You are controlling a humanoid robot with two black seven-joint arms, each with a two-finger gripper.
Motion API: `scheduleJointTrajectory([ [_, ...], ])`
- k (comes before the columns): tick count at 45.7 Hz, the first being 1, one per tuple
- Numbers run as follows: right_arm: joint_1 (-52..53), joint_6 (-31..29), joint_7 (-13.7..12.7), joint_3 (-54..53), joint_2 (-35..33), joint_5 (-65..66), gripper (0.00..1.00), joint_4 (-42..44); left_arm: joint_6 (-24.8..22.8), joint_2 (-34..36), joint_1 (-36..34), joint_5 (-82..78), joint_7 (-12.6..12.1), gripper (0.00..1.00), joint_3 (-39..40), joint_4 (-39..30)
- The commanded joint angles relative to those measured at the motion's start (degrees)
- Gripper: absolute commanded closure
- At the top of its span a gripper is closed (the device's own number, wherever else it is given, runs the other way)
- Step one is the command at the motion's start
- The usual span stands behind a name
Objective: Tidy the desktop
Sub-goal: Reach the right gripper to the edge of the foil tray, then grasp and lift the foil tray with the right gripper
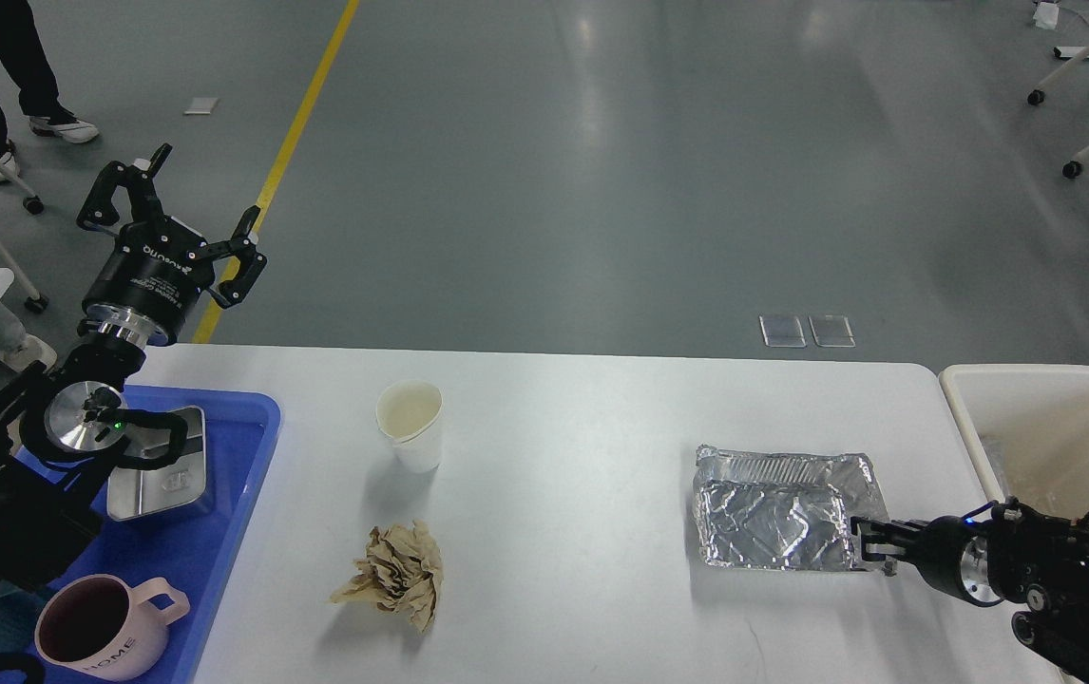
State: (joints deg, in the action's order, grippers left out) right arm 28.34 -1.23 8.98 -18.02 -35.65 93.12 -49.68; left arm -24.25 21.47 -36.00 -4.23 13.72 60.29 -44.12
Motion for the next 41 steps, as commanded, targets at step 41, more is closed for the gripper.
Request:
scheduleJointTrajectory([
  [41, 8.1, -11.5, 1.0, -5.9, -5.2, -11.5, 1.00, -11.4, 0.7, 1.8, 0.4, -0.1, 0.0, 0.02, -1.2, 0.0],
])
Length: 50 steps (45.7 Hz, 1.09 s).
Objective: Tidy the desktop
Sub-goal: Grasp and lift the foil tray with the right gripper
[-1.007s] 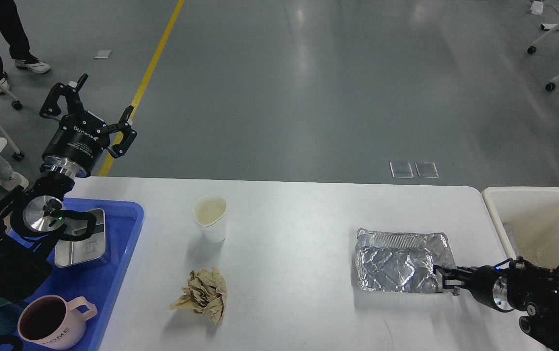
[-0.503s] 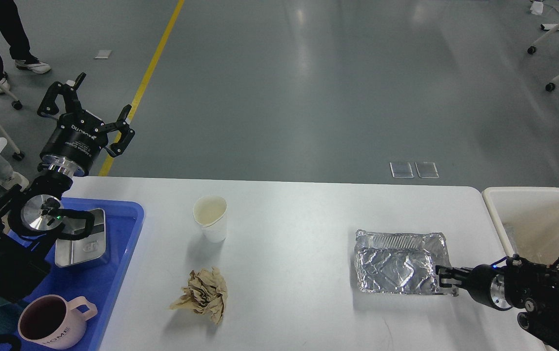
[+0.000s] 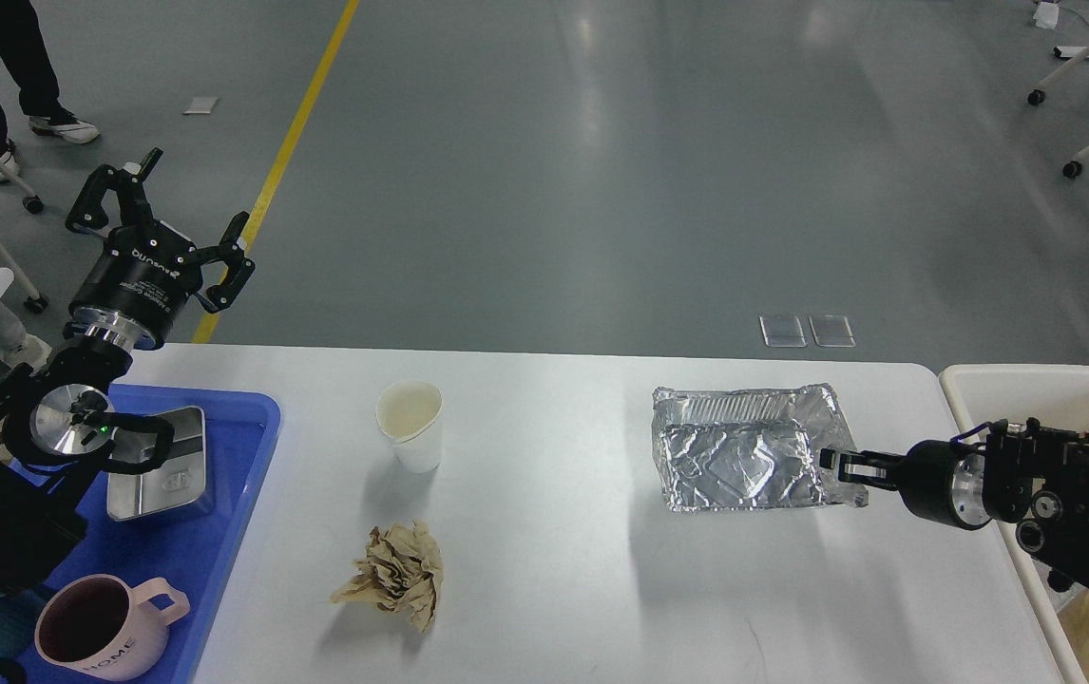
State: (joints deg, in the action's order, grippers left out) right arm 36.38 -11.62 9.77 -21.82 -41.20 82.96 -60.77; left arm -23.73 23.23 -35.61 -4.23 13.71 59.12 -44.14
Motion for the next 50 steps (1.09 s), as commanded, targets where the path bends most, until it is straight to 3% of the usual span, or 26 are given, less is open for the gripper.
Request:
scheduleJointTrajectory([
  [1, 0.1, -1.2, 0.3, -2.2, 0.4, -1.7, 1.00, -0.5, 0.2, 0.1, 0.0, -0.1, -0.1, 0.02, -0.1, 0.0],
  [12, -0.3, -0.4, -0.5, -2.8, 0.0, -3.2, 1.00, -9.1, 0.6, 0.4, 0.0, -0.1, 0.0, 0.02, -0.1, -0.1],
  [29, 0.4, -0.9, -5.0, -2.5, -8.6, -6.2, 1.00, -20.6, 1.3, 0.9, 0.4, -0.1, 0.0, 0.03, -1.0, 0.0],
  [42, 5.4, -3.1, -5.3, -2.4, -12.9, -11.5, 1.00, -23.3, 1.5, 1.2, 0.4, 0.0, 0.1, 0.02, -1.0, 0.0],
  [50, 8.2, -3.2, -5.5, -1.7, -10.8, -15.2, 1.00, -23.8, 2.3, 1.5, 0.9, -0.1, 0.1, 0.02, -1.2, 0.1],
])
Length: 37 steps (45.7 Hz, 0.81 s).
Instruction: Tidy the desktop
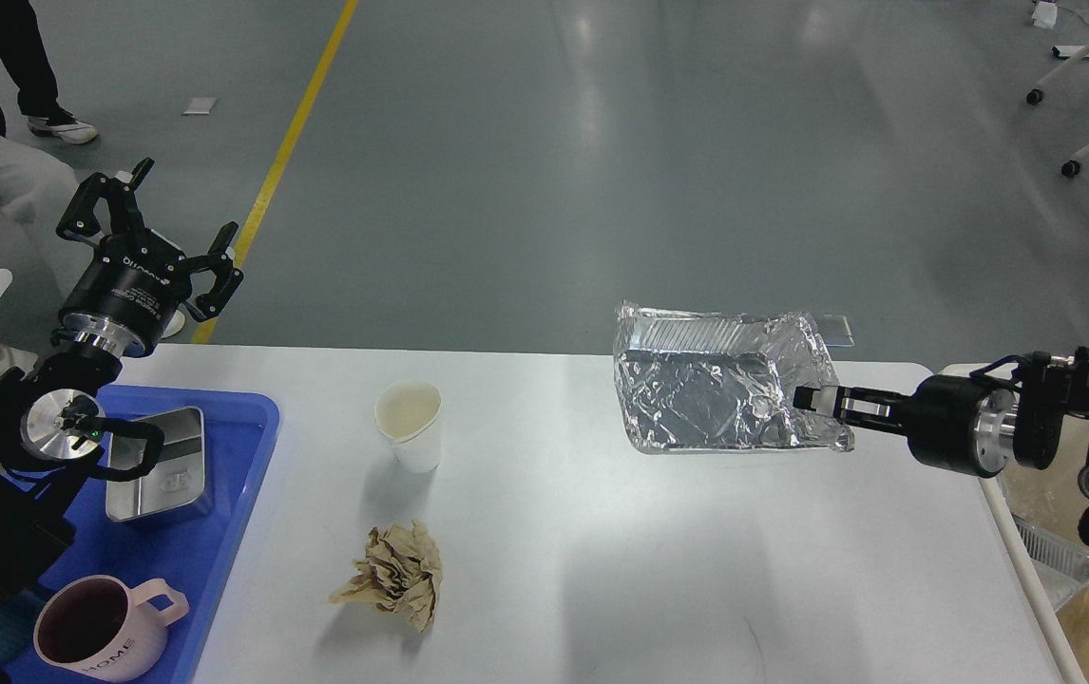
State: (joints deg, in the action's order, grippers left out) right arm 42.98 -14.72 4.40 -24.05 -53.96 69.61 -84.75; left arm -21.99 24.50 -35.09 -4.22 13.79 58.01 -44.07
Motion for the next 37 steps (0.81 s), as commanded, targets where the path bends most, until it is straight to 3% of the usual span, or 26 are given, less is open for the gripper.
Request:
scheduleJointTrajectory([
  [1, 1.8, -0.1, -0.2, 0.8, 3.1, -1.9, 1.00, 0.5, 0.7, 0.3, 0.5, -0.1, 0.0, 0.02, -0.1, 0.0],
  [13, 4.3, 0.6, -1.6, 7.3, 16.8, -1.5, 1.00, 9.4, 2.0, 1.9, 1.0, -0.6, 0.5, 0.02, -0.1, 0.0],
  [20, 5.3, 0.6, -1.7, 7.4, 18.0, -1.5, 1.00, 10.0, 3.3, 3.1, 1.4, -2.8, 1.4, 0.03, 0.0, 0.0],
  [25, 5.6, 0.6, -1.7, 7.5, 17.6, -1.6, 1.00, 10.1, 6.7, 3.2, 1.4, -7.3, 5.4, 0.03, 0.0, -0.1],
  [31, 5.4, 0.6, -1.7, 7.6, 17.1, -1.5, 1.00, 10.1, 11.9, 2.6, 1.2, -12.6, 14.1, 0.03, 0.0, -0.2],
  [37, 5.4, 0.6, -1.8, 8.1, 17.6, -1.6, 1.00, 10.1, 10.7, 2.7, 0.7, -12.7, 13.6, 0.03, 0.0, -0.2],
])
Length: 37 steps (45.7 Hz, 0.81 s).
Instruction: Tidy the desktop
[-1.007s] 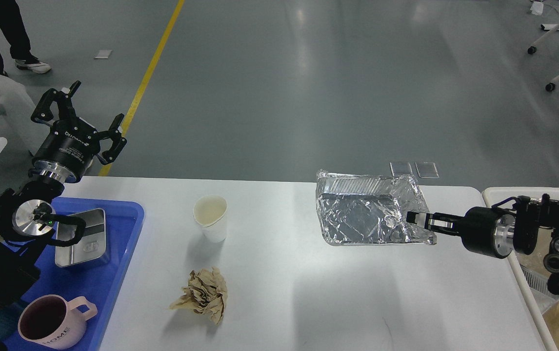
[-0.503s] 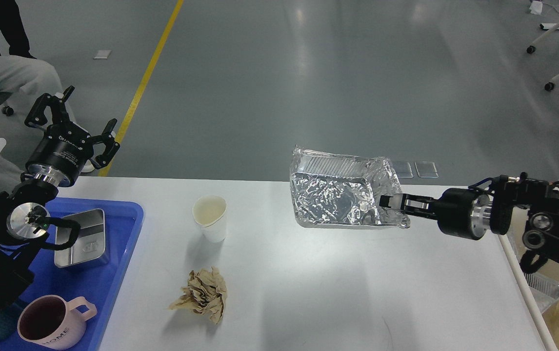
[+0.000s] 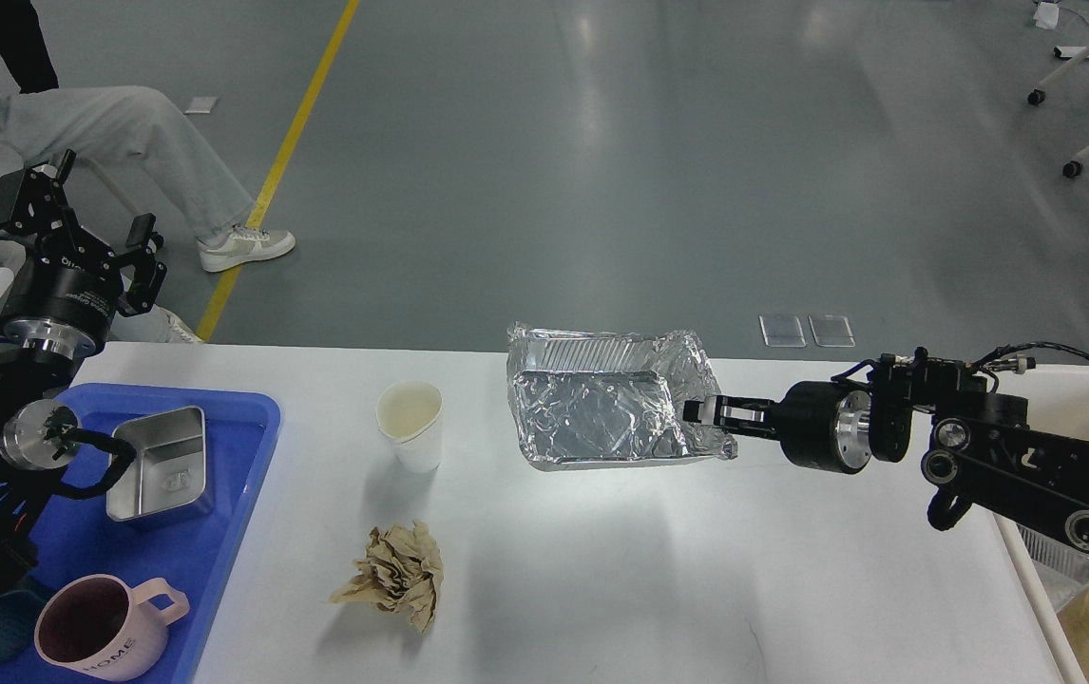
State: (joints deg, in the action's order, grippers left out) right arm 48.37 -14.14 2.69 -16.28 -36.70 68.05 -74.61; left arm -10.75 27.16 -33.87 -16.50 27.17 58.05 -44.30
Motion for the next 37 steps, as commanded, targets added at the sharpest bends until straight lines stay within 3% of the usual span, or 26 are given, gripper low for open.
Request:
scheduleJointTrajectory([
  [1, 0.0, 0.0, -0.1, 0.4, 0.3, 0.1, 1.00, 0.0, -0.9, -0.1, -0.5, -0.4, 0.2, 0.03, 0.0, 0.0],
  [34, 0.0, 0.0, -0.3, 1.8, 0.0, 0.0, 1.00, 0.1, 3.4, 4.2, -4.4, -12.6, 0.6, 0.03, -0.1, 0.8],
  [37, 0.0, 0.1, -0.3, 2.0, -0.1, 0.0, 1.00, 0.1, 4.0, 3.5, -4.5, -16.1, -0.9, 0.03, 0.0, 0.7],
])
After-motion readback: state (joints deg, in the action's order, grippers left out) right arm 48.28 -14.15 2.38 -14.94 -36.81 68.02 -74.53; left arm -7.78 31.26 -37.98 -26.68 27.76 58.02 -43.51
